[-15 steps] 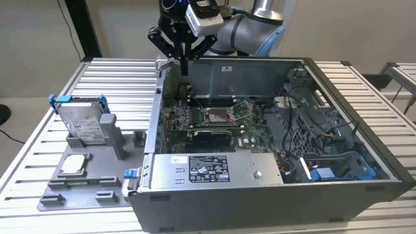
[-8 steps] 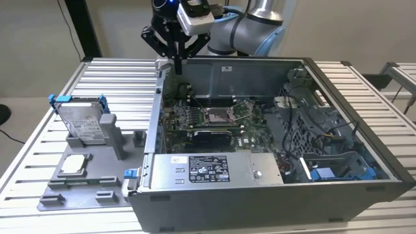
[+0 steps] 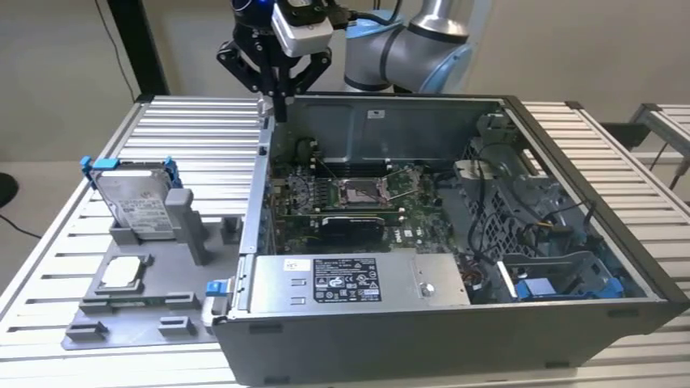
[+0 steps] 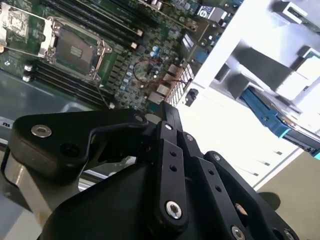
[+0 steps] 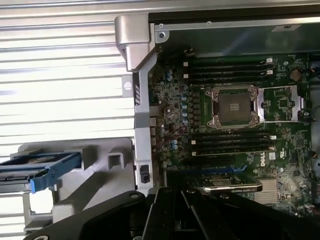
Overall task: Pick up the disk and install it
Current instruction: 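Reach for the disk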
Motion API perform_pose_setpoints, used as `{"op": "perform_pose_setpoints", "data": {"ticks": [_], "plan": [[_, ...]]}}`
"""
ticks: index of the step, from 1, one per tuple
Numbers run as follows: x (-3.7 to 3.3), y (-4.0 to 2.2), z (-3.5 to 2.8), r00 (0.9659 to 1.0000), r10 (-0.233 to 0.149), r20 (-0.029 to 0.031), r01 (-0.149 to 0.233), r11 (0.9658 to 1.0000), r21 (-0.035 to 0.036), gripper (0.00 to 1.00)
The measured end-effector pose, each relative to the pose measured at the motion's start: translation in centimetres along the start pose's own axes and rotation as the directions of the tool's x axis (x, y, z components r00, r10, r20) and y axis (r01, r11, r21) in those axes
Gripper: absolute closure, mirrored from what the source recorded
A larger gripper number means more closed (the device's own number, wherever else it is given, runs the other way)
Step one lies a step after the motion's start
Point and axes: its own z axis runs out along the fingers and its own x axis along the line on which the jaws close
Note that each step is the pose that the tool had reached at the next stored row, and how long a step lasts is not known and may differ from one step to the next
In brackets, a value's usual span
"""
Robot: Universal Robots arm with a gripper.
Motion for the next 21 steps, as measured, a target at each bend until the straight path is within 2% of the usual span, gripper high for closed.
{"op": "perform_pose_setpoints", "data": {"ticks": [21], "plan": [[4.96, 0.47, -0.07, 1.0, 0.0, 0.0, 0.0, 1.0, 0.0, 1.0]]}}
